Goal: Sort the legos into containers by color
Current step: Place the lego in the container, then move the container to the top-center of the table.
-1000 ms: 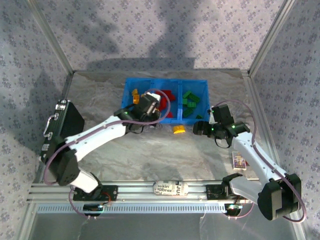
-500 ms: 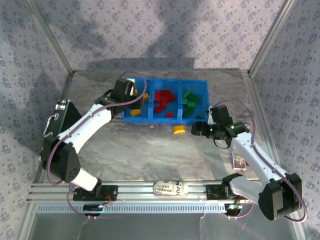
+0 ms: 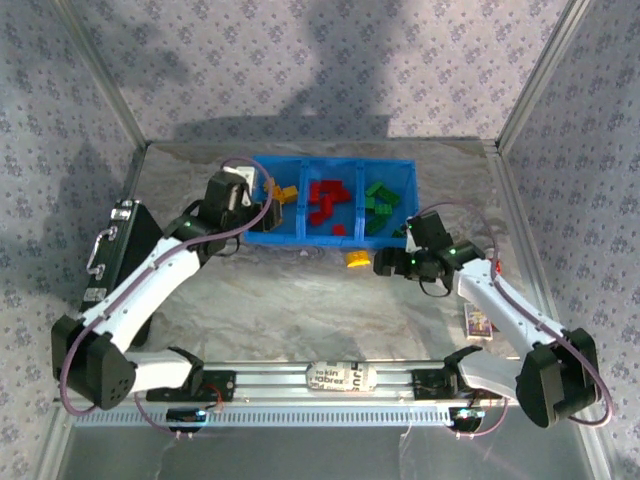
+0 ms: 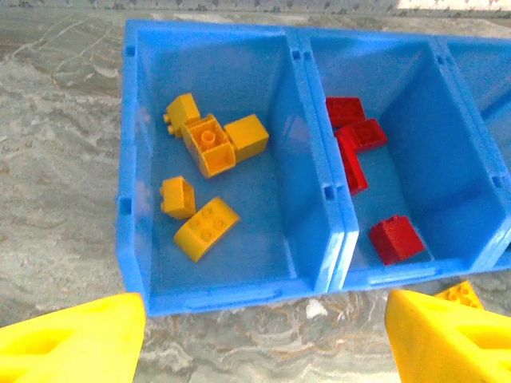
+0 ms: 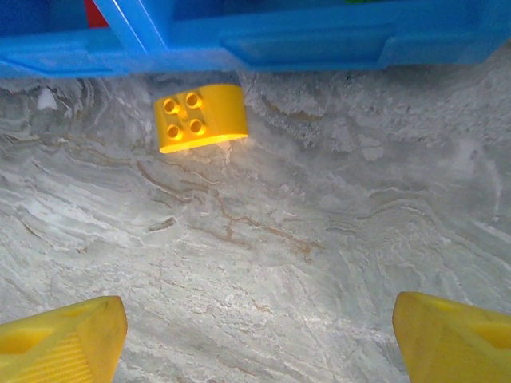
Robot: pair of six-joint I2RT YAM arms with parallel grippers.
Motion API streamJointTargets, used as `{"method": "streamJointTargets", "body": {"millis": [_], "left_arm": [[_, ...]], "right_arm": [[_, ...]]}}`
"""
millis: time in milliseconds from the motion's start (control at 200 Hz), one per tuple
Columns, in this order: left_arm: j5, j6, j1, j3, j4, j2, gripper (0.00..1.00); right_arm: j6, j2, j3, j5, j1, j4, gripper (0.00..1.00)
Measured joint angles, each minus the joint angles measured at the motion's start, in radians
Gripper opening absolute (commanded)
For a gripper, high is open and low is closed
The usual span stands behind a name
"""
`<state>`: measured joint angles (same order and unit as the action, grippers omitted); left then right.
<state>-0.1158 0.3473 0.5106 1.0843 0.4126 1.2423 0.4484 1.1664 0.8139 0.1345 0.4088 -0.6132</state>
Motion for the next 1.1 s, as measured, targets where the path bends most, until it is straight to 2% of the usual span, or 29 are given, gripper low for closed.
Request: {"method": "streamJointTargets", "body": {"millis": [200, 600, 830, 1099], "left_arm": [[-0.001, 0.025, 0.041, -0.127, -0.005, -0.064, 0.79], [-0.012, 0.083, 0.081, -0.279, -0.005, -0.195, 0.79], [-0.015, 0.109, 0.089, -0.339, 0.006, -0.272, 0.79], [-0.015, 0.137, 0.101, -0.391, 0.017, -0.34, 0.79]], "right_arm": [[0.0, 0.109, 0.025, -0.02, 0.046, 0.017, 0.89], [0.0, 0.357, 0.208, -0.124, 0.182, 0.034, 0.92], [0.0, 0.522, 0.326, -0.18, 0.212, 0.005, 0.94], [0.005, 0.645, 0.417, -0.219, 0.219, -0.019, 0.94]]}}
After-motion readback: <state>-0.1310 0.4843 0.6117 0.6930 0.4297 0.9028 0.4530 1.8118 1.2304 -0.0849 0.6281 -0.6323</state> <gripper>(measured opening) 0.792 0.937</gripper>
